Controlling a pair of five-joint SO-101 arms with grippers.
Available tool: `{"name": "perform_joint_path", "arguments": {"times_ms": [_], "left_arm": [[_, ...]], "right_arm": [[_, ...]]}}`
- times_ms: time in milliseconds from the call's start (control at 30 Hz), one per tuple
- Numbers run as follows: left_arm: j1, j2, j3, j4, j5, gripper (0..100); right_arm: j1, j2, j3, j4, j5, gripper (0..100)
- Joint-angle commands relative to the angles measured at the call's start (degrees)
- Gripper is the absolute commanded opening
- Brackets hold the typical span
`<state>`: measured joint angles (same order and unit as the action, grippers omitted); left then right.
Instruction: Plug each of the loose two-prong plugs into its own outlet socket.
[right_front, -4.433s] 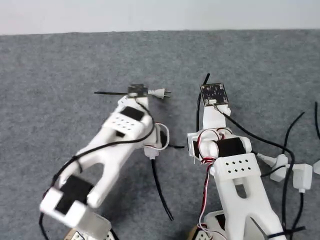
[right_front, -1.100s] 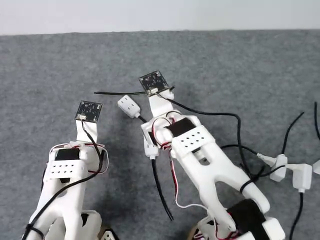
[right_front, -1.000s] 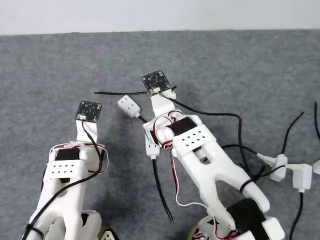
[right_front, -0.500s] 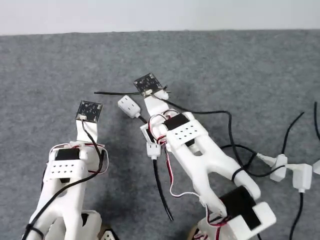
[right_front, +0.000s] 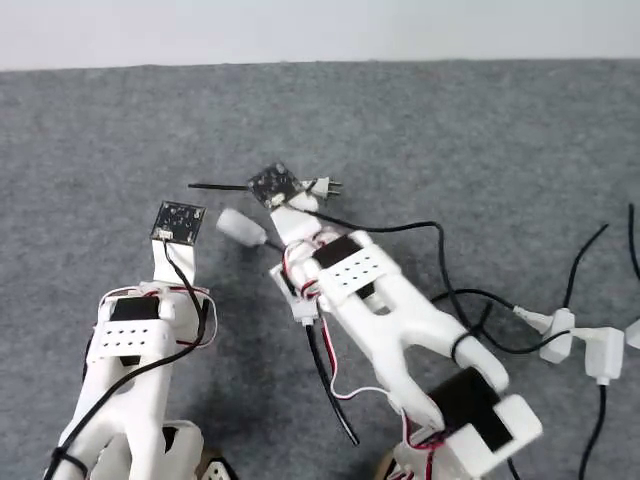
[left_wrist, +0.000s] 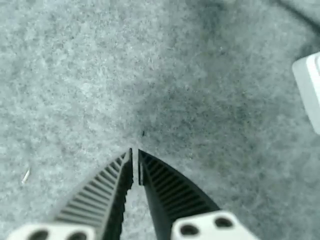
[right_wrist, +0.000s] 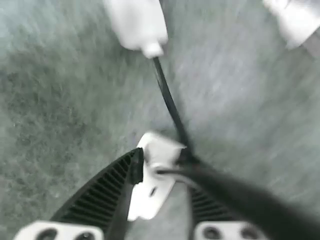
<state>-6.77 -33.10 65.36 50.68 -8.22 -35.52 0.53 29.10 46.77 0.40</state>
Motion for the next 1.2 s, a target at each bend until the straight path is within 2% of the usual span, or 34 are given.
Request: {"name": "perform_joint_path", "arguments": {"times_ms": [0,67,167,400,467,600,633,667,867,1000,1167], "left_arm": [[-1.05,-0.7,-0.57,-1.93,-0.53,1],[-2.64,-0.79,-0.92,-1.93,-0.53,1],[-4.13,-0.79,-1.54,-2.73,-0.26,1],[-4.48,-0.79,-1.63,-2.73,-0.26,1],[-4.48,-0.7,-1.63,-2.73,-0.26,1],[-4.4,-0.7,-1.63,-2.73,-0.26,1],[-4.4,-0.7,-1.63,-2.73,-0.26,1],[-4.4,-0.7,-1.63,-2.73,-0.26,1],[-4.22,-0.44,-1.63,-2.73,-0.26,1],[-4.22,-0.44,-1.71,-2.73,0.0,1],[-4.13,-0.44,-1.8,-2.73,0.79,1]], "right_arm": [[-2.51,-0.4,-5.36,3.03,-7.03,29.6],[-3.91,-0.4,-6.24,4.7,-9.32,33.0],[-5.85,-0.22,-6.07,5.32,-12.48,32.9],[-6.2,2.51,-2.11,4.88,-12.66,31.8],[-6.2,5.76,-2.46,4.88,-12.66,25.0],[-4.26,9.36,-6.07,6.73,-12.92,1.3],[-3.65,9.27,-6.77,7.69,-12.92,0.2],[-2.68,8.75,-7.56,9.01,-12.92,2.8],[4.7,-1.54,-11.6,20.18,-11.96,0.8],[12.0,-11.47,-11.87,28.88,-3.78,0.8],[25.8,-18.51,-11.69,36.44,4.04,0.8]]}}
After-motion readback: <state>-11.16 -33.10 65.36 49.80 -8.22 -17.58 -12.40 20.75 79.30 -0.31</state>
